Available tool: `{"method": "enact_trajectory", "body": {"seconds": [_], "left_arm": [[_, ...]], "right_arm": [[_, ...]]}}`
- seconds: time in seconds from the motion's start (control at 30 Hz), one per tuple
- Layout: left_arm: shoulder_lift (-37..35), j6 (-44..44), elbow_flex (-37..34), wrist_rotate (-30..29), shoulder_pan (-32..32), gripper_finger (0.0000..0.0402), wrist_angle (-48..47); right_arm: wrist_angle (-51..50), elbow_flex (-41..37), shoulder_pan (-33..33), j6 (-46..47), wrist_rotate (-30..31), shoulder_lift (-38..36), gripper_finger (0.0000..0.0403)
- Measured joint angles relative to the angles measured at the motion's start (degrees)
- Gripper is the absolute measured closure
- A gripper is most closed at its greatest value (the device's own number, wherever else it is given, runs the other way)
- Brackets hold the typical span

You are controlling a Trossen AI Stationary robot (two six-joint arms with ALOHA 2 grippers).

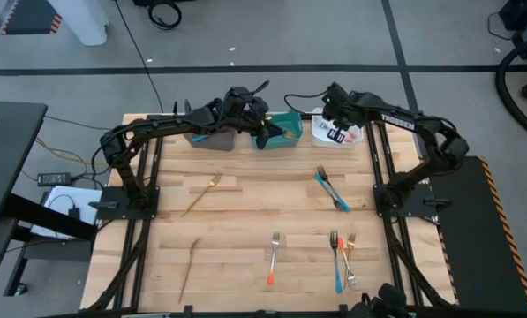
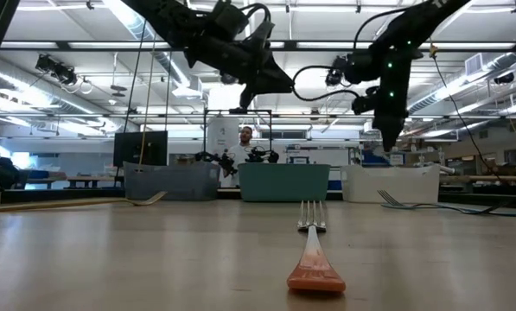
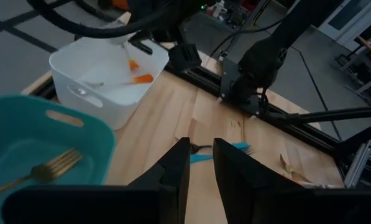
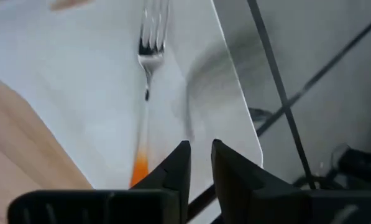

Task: Sort silverware by color (type)
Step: Put the orange fork into the white bin, then put the blue fork into the black bin

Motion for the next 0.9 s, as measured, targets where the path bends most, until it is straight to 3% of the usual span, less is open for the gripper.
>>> {"method": "enact_trajectory", "body": {"seconds": [0.3,0.37,0.57,0.7,0.9], "left_arm": [[-0.02,2.57,0.02,-0.11,0.81,0.0322,-4.87],[-0.13,2.06,0.02,-0.15,1.36,0.0322,-6.63],[-0.73,2.56,0.00,-0.25,1.18,0.0322,-9.07],[-0.74,2.87,0.00,-0.22,0.29,0.0322,-9.03],[-0.74,3.00,0.00,-0.24,-0.37,0.0322,-8.78]], "right_arm": [[-2.72,-0.02,2.77,9.35,0.25,-4.38,0.0315],[-6.22,0.06,3.81,17.50,-4.44,-6.72,0.0316],[-16.59,0.07,7.86,38.08,-26.92,-11.87,0.0315],[-16.64,-3.02,13.38,43.49,-31.19,-12.65,0.0316],[-13.52,-8.96,20.39,48.76,-31.25,-12.01,0.0314]]}}
